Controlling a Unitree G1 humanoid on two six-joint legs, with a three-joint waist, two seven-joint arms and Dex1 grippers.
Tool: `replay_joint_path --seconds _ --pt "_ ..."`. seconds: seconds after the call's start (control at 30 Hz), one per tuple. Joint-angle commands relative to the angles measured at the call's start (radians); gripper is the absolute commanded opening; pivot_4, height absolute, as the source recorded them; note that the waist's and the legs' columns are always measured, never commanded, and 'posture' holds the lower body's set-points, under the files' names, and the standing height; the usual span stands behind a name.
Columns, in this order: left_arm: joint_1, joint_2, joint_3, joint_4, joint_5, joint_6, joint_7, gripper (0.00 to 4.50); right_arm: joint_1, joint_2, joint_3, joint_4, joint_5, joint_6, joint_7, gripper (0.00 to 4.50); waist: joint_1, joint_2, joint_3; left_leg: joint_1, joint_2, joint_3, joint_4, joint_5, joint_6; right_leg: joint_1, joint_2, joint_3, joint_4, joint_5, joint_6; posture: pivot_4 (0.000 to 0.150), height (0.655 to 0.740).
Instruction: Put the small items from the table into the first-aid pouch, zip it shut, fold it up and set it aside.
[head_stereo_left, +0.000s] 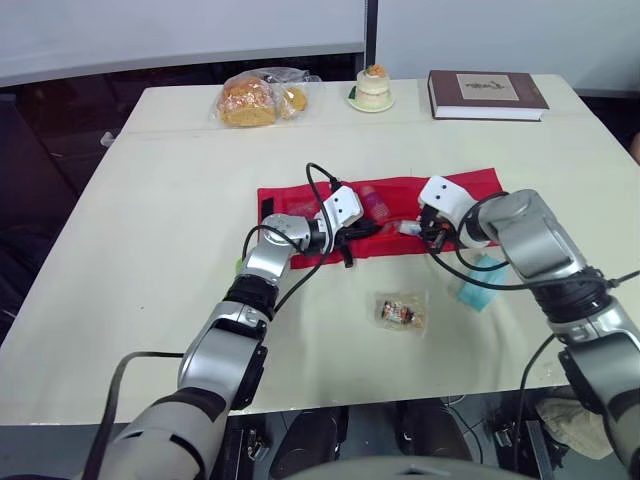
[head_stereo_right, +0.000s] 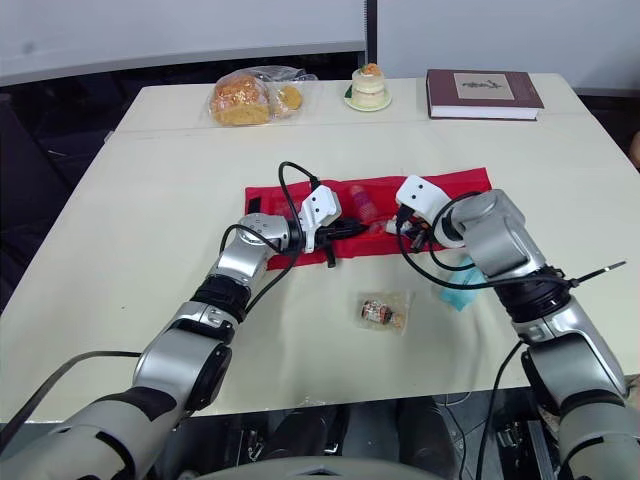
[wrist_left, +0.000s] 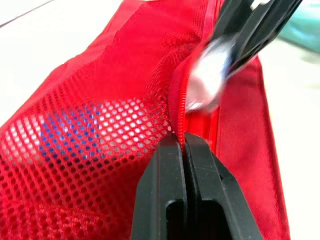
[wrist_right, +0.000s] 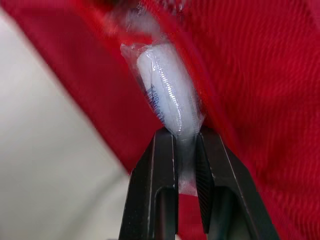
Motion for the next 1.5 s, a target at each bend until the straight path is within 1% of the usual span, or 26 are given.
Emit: replay_joint_path --seconds 0.03,0.17,0.4,0.47,0.5,0.57,0.77,0.93,0.97,1.0,1.03,1.07,1.1,1.23,1.33,1.5 --pt "0.018 -0.020 -0.011 -0.057 -0.019 0.005 -0.006 0.00 -0.022 0.049 -0.054 -0.002 0.027 0.072 -0.075 0.05 -0.001 0.000 0.000 0.000 0.000 0.000 0.000 0.000 0.000 0.000 0.000 0.000 0.000 0.000 0.000 0.150 0.7289" --pt "0.027 -0.033 -0.019 -0.074 -0.018 0.012 -0.010 0.00 -0.024 0.111 -0.069 -0.013 0.045 0.127 -0.142 0.05 -0.003 0.000 0.000 0.000 0.000 0.000 0.000 0.000 0.000 0.000 0.000 0.000 0.000 0.000 0.000 0.150 0.7289" --pt "0.026 -0.046 -0.022 -0.072 -0.015 0.011 -0.008 0.00 -0.039 0.192 -0.100 -0.010 0.081 0.165 -0.239 0.05 -0.004 0.001 -0.001 0.000 0.000 0.000 0.000 0.000 0.000 0.000 0.000 0.000 0.000 0.000 0.000 0.150 0.7289" --pt "0.027 -0.045 -0.021 -0.067 -0.013 0.009 -0.009 0.00 -0.025 0.183 -0.097 -0.030 0.093 0.155 -0.240 0.97 -0.003 0.001 -0.001 0.000 0.000 0.000 0.000 0.000 0.000 0.000 0.001 0.000 0.000 0.000 0.000 0.150 0.7289" --pt "0.028 -0.043 -0.021 -0.067 -0.013 0.008 -0.010 0.00 -0.018 0.178 -0.098 -0.042 0.101 0.156 -0.239 1.21 -0.003 0.001 -0.001 0.000 0.000 0.000 0.000 0.000 0.000 0.000 0.001 0.000 0.000 0.000 0.000 0.150 0.7289" --pt "0.029 -0.037 -0.019 -0.062 -0.012 0.007 -0.010 0.00 0.005 0.137 -0.095 -0.106 0.141 0.188 -0.201 2.25 -0.003 0.001 -0.001 0.000 0.000 0.000 0.000 0.000 0.000 0.000 0.001 0.000 0.000 0.000 0.000 0.150 0.7289" --pt "0.036 -0.028 -0.017 -0.060 -0.011 0.008 -0.006 0.00 0.067 0.021 -0.122 -0.289 0.251 0.286 -0.148 2.25 -0.005 0.001 -0.001 0.000 0.000 0.000 0.000 0.000 0.000 0.000 0.000 0.000 0.000 0.000 0.000 0.150 0.7289" --pt "0.037 -0.022 -0.017 -0.056 -0.011 0.007 -0.014 0.00 0.113 -0.059 -0.157 -0.350 0.282 0.272 -0.173 2.25 -0.002 0.001 -0.001 0.000 0.000 0.000 -0.001 0.000 0.000 0.000 0.000 0.000 0.000 0.000 0.000 0.150 0.7289" --pt "0.038 -0.021 -0.017 -0.055 -0.011 0.006 -0.015 0.00 0.132 -0.079 -0.156 -0.353 0.284 0.254 -0.177 1.73 -0.002 0.001 -0.001 0.000 0.000 0.000 -0.001 0.000 0.000 0.000 0.000 0.000 0.000 0.000 0.000 0.150 0.7289" --pt "0.038 -0.020 -0.017 -0.055 -0.011 0.006 -0.015 0.00 0.150 -0.096 -0.154 -0.357 0.287 0.238 -0.179 1.40 -0.002 0.001 -0.001 0.000 0.000 0.000 -0.001 0.000 0.000 0.000 0.000 0.000 -0.001 0.000 0.000 0.150 0.7289" --pt "0.039 -0.020 -0.017 -0.056 -0.011 0.006 -0.016 0.00 0.164 -0.106 -0.153 -0.363 0.292 0.230 -0.181 0.97 -0.002 0.001 -0.001 0.000 0.000 0.000 -0.001 0.000 0.000 0.000 0.000 0.000 -0.001 0.000 0.000 0.150 0.7289" --pt "0.039 -0.020 -0.018 -0.056 -0.011 0.006 -0.016 0.00 0.175 -0.112 -0.152 -0.370 0.300 0.226 -0.181 0.38 -0.003 0.001 -0.001 0.000 0.000 0.000 -0.001 0.000 0.000 0.000 0.000 0.000 -0.001 0.000 0.000 0.150 0.7289" --pt "0.039 -0.020 -0.018 -0.056 -0.011 0.007 -0.017 0.00 0.184 -0.119 -0.148 -0.380 0.309 0.223 -0.176 0.09 -0.003 0.001 -0.001 0.000 0.000 0.000 -0.001 0.000 0.000 0.000 0.000 0.000 -0.001 0.000 0.000 0.150 0.7289" --pt "0.036 -0.021 -0.021 -0.051 -0.009 0.004 -0.018 0.00 0.204 -0.115 -0.140 -0.395 0.332 0.216 -0.189 0.09 -0.003 0.001 -0.001 0.000 0.001 0.000 -0.001 0.000 0.000 0.000 0.000 0.000 0.000 0.000 0.000 0.150 0.7289" --pt "0.033 -0.023 -0.021 -0.049 -0.008 0.004 -0.018 0.00 0.208 -0.094 -0.131 -0.362 0.329 0.192 -0.214 0.09 -0.003 0.001 -0.001 0.000 0.001 0.000 -0.001 0.000 0.000 0.000 0.000 0.001 0.000 0.000 0.000 0.150 0.7289" --pt "0.034 -0.021 -0.022 -0.053 -0.009 0.003 -0.022 0.00 0.176 -0.015 -0.130 -0.278 0.308 0.125 -0.281 0.09 -0.004 0.001 -0.001 0.000 0.001 0.000 -0.001 0.000 0.000 0.000 0.000 0.000 0.000 0.000 0.000 0.150 0.7289"
